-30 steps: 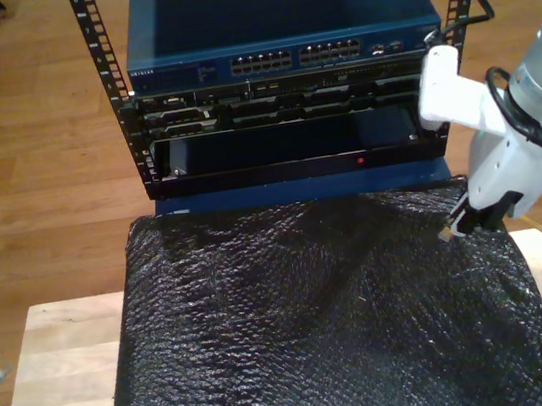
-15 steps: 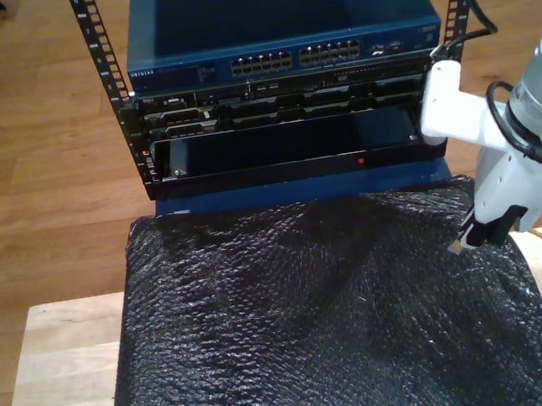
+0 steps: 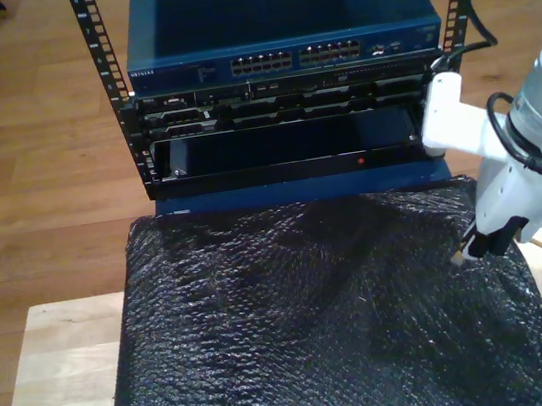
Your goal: Grab the cable and plug it in
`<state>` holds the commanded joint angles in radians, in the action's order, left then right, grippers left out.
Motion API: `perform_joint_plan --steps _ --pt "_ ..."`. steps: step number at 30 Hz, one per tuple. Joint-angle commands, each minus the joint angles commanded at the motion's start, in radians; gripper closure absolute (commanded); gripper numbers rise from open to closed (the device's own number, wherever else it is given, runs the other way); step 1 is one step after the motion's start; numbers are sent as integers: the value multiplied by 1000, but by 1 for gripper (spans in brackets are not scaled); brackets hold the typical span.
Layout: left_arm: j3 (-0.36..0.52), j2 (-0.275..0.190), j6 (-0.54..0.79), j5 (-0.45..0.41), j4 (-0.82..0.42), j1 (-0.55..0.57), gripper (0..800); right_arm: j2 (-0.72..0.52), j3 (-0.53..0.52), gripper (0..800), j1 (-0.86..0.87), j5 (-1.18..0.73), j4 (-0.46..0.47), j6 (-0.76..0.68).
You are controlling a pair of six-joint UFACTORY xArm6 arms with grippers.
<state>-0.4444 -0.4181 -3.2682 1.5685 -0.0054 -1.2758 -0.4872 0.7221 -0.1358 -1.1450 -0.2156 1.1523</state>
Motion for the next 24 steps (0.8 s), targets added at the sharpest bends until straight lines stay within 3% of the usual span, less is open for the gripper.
perform_joint_plan --steps 3,6,16,24 --pt "35 -40 15 -12 -8 0 0 0 -5 800 0 0 0 0" --pt "61 -49 25 -48 -31 -3 0 0 -5 800 -3 2 -2 0" --pt "124 -48 98 -104 -37 -77 0 6 -8 800 -21 5 -3 -2" --pt "201 -46 186 -249 -31 -94 0 25 -18 800 -26 18 -6 0"
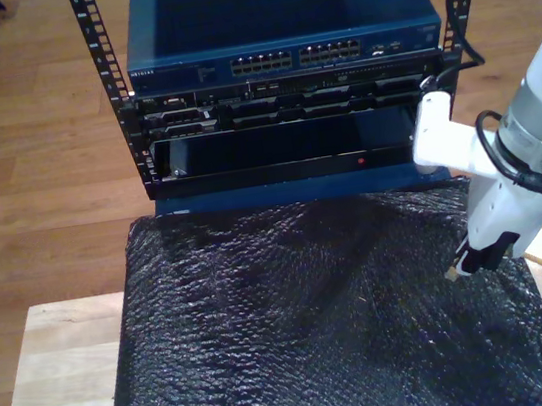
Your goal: Grab the cable and plug it in
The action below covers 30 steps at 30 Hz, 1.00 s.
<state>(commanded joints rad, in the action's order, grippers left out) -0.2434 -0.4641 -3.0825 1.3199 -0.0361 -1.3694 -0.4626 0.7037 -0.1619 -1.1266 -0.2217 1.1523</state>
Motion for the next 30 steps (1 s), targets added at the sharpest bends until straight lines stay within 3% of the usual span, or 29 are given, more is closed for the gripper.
perform_joint_plan --steps 5,13,19,30 --pt "15 28 48 -51 0 -43 0 18 0 800 -26 37 0 2" --pt "14 55 103 -54 48 -49 0 3 -9 800 -135 100 17 2" --pt "14 57 103 -54 48 -49 0 -5 -46 800 -153 249 175 -5" --pt "14 57 103 -54 48 -49 0 100 -17 800 -155 539 364 -2"
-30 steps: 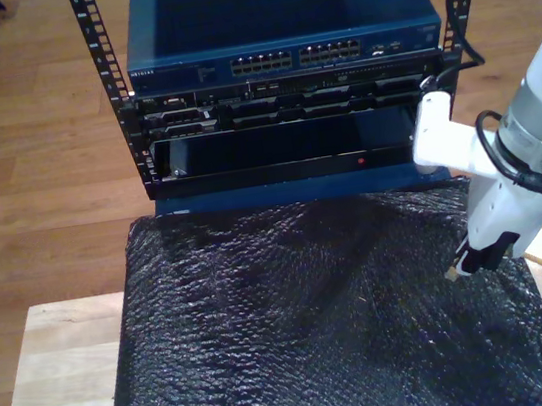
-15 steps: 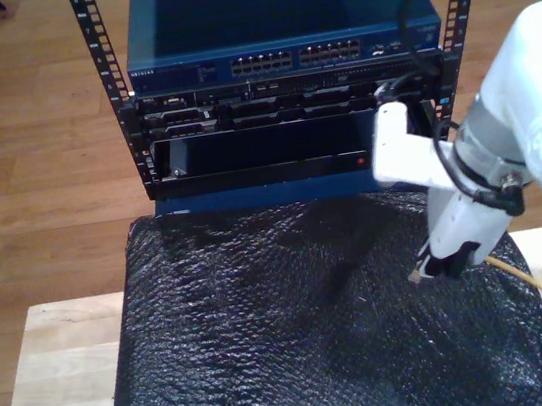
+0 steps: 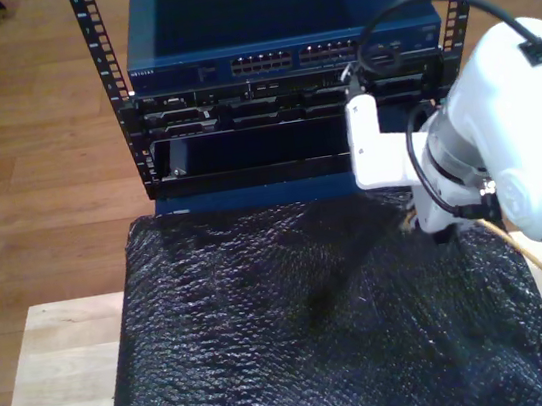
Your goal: Grab the cable and plug it in
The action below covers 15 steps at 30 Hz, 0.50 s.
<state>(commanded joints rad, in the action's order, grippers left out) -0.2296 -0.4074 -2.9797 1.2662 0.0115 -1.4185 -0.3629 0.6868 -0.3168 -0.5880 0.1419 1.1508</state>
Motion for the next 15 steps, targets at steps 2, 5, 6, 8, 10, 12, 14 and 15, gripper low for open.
perform_joint_plan --steps 2,5,6,8,10,12,14,15 --pt "0 0 0 0 0 0 0 46 23 800 2 64 43 0" --pt "0 0 0 0 2 0 0 83 37 800 3 129 75 -6" --pt "0 0 0 0 0 0 0 89 37 800 3 149 75 -12" --pt "0 0 0 0 0 0 0 98 29 800 2 195 77 -25" --pt "0 0 0 0 0 0 0 112 21 800 3 247 78 -26" --pt "0 0 0 0 0 0 0 126 23 800 3 290 78 -25" --pt "0 -2 0 0 0 0 0 132 29 800 3 322 78 -25" --pt "0 0 0 0 0 0 0 132 31 800 3 333 78 -25"
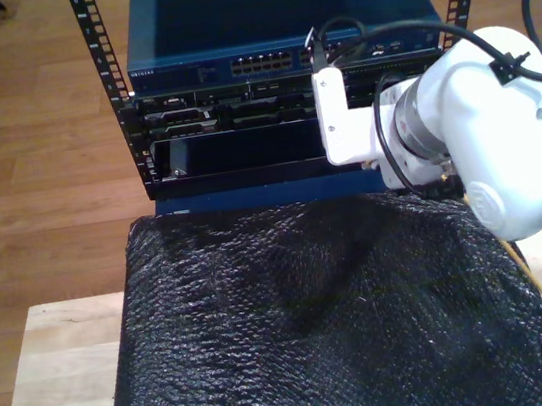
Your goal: Grab the cable and plug it in
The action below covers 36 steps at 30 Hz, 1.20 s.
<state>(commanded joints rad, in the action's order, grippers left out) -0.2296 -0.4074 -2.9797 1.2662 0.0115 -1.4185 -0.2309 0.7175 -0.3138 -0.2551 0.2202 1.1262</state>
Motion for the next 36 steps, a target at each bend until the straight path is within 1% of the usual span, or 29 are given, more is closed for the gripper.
perform_joint_plan --steps 5,9,17,23,25,27,30,33,36 --pt "0 0 0 0 0 0 0 2 -15 800 3 92 2 0" --pt "0 -2 0 0 2 0 0 -3 -60 800 8 158 21 2" --pt "0 0 0 0 0 0 0 0 -109 800 25 324 153 3" --pt "0 0 0 0 0 0 0 -8 -117 800 64 341 212 46" --pt "0 0 0 0 2 0 0 -23 -129 800 63 341 215 74" --pt "0 0 0 0 0 0 0 -51 -176 800 60 356 222 103" --pt "0 -2 0 0 0 0 0 -75 -244 800 60 462 221 124" --pt "0 0 0 0 0 0 0 -75 -267 800 61 534 218 120" --pt "0 0 0 0 0 0 0 -77 -276 800 61 551 218 121"
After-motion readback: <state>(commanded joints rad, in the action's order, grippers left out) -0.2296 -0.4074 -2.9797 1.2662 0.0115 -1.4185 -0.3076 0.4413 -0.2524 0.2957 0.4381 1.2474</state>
